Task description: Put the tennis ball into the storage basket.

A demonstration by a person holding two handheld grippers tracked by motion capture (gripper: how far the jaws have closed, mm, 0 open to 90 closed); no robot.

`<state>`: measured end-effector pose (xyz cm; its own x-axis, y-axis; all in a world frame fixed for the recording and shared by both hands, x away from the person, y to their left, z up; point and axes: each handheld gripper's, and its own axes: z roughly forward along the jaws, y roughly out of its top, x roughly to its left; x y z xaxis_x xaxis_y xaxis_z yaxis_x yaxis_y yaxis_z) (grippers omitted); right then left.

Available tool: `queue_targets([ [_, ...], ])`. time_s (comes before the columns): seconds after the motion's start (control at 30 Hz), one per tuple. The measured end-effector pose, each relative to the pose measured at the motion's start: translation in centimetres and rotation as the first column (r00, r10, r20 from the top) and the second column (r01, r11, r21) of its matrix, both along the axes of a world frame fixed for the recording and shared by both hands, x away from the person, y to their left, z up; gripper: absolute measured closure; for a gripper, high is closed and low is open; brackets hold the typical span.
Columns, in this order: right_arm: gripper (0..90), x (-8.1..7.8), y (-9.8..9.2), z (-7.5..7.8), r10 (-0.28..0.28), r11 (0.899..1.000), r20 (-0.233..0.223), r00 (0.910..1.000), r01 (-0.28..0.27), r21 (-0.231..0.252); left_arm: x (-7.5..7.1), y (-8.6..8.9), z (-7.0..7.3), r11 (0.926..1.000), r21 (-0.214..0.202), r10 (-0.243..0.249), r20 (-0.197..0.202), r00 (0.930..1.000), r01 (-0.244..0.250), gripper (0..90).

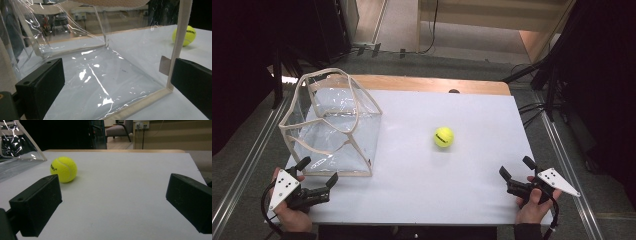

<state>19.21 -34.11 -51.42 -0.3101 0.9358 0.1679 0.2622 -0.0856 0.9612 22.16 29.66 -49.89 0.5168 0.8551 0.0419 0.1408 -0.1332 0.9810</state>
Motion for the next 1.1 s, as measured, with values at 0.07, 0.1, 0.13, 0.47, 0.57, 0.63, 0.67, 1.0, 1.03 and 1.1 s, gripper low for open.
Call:
queue_targets([
  [0.07, 0.0, 0.1, -0.1, 0.0, 0.006, 1.000, 0.005, 1.0000, -0.006, -0.007, 0.0, 0.0, 0.0, 1.0000, -0.003, -0.002, 0.001, 1.0000, 0.002, 0.0],
  [0.1, 0.0, 0.0, 0.0, 0.0, 0.001, 1.000, -0.002, 1.0000, -0.001, 0.001, 0.1, 0.0, 0.0, 1.0000, 0.002, -0.004, 0.001, 1.0000, 0.004, 0.0],
  [0.13, 0.0, 0.0, -0.1, 0.0, 0.004, 1.000, 0.004, 1.0000, -0.004, 0.006, 0.1, 0.0, 0.0, 1.0000, 0.001, -0.006, 0.002, 1.0000, 0.006, 0.0],
  [0.47, 0.0, 0.2, -0.4, 0.8, 0.020, 1.000, -0.056, 0.9982, -0.021, -0.013, 0.0, -0.2, -0.2, 0.9999, 0.016, -0.007, 0.005, 1.0000, 0.007, 0.0],
  [0.57, 0.0, 0.4, -0.4, 1.0, 0.012, 0.999, -0.073, 0.9973, -0.014, -0.032, 0.0, -0.2, -0.2, 0.9999, 0.010, -0.013, 0.006, 0.9999, 0.013, 0.0],
  [0.63, 0.0, 0.5, -0.4, 1.3, 0.003, 0.999, -0.080, 0.9968, -0.006, -0.039, -0.2, -0.2, -0.1, 0.9998, 0.010, -0.016, 0.003, 0.9999, 0.016, 0.0],
  [0.67, 0.0, 0.5, -0.4, 1.5, 0.004, 0.999, -0.082, 0.9966, -0.008, -0.047, -0.2, -0.1, -0.1, 0.9997, 0.010, -0.022, 0.012, 0.9997, 0.022, 0.0],
  [1.0, 0.0, 2.0, 1.3, 3.3, 0.039, 0.989, -0.129, 0.9909, -0.057, -0.138, -0.3, 0.0, -0.1, 0.9997, -0.008, -0.022, 0.015, 0.9996, 0.023, 0.0],
  [1.03, 0.0, 2.2, 1.5, 3.4, 0.047, 0.987, -0.136, 0.9896, -0.067, -0.147, -0.3, 0.0, -0.1, 0.9997, -0.003, -0.024, 0.015, 0.9996, 0.024, 0.0],
  [1.1, 0.0, 2.4, 1.7, 3.5, 0.051, 0.984, -0.138, 0.9892, -0.073, -0.161, -0.3, 0.0, -0.1, 0.9997, -0.005, -0.022, 0.016, 0.9996, 0.022, 0.0],
])
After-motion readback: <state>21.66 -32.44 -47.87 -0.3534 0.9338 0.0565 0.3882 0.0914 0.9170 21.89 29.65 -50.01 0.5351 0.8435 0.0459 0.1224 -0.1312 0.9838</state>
